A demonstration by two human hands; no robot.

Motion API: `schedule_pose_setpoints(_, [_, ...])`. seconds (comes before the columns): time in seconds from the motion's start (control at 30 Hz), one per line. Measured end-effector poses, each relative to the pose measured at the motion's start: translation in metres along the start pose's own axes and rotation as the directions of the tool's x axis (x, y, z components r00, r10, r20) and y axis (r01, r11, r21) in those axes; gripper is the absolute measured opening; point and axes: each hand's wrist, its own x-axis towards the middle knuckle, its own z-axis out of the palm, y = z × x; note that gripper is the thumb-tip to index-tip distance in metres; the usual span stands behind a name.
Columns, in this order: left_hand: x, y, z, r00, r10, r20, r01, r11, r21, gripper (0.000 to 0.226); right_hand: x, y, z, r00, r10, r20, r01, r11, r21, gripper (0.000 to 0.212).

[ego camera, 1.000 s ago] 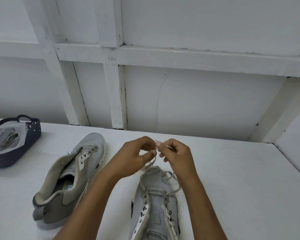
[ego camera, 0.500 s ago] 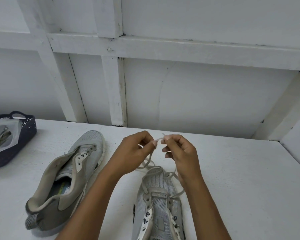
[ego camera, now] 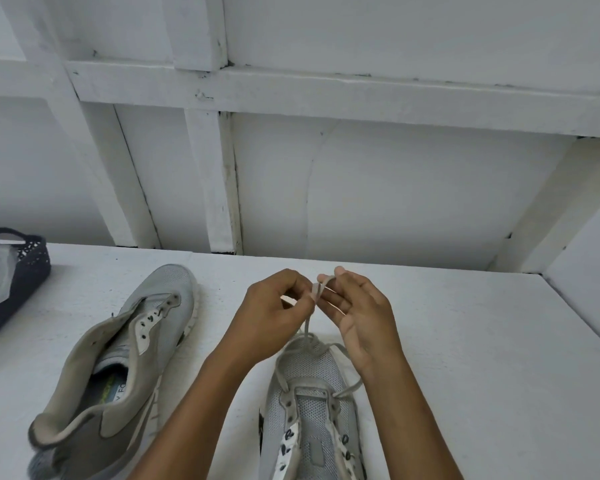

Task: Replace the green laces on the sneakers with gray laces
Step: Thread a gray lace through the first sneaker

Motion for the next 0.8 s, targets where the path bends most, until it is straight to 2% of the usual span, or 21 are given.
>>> schedule_pose_setpoints(0.13, [0.0,0.0,0.001,0.992,0.107,0.064,-0.111,0.992,0.059,0.014,-0.001,0.002,0.002,1.0,0.002,0.0,-0.002,1.0,-0.015,0.014])
schedule_pose_setpoints(0.27, [0.001,-0.002,0.004,0.987,0.144,0.079,-0.154,0.978,0.14,0.018,-0.001,0.002,0.002,0.999,0.005,-0.036,-0.004,1.0,0.031,0.016])
schedule_pose_setpoints(0.4, [0.001,-0.006,0.005,0.969,0.177,0.17,-0.212,0.953,0.216,0.009,-0.002,-0.001,0.004,0.997,0.055,-0.048,-0.052,0.997,0.064,0.021])
schedule_pose_setpoints(0.5, [-0.002,-0.004,0.003,0.97,0.111,0.216,-0.16,0.961,0.226,0.008,-0.003,0.0,0.004,0.998,0.052,-0.038,-0.05,0.997,0.058,0.02])
schedule_pose_setpoints(0.57, [-0.001,-0.001,0.0,0.979,0.059,0.194,-0.09,0.983,0.157,0.011,-0.003,0.001,0.005,0.999,0.044,-0.031,-0.042,0.997,0.057,0.021])
schedule_pose_setpoints(0.67, [0.002,0.0,-0.006,0.997,-0.066,0.049,0.066,0.998,0.011,0.022,-0.004,0.001,0.006,1.0,0.024,-0.012,-0.024,0.999,0.042,0.023])
schedule_pose_setpoints(0.73, [0.004,0.0,-0.009,0.987,-0.155,-0.043,0.15,0.983,-0.103,0.022,-0.005,0.001,0.008,1.0,0.004,0.009,-0.004,1.0,-0.018,0.022])
schedule_pose_setpoints(0.8, [0.005,0.002,-0.008,0.979,-0.194,-0.055,0.18,0.964,-0.194,0.016,-0.006,0.001,0.011,0.999,-0.005,0.036,0.007,0.997,-0.071,0.022])
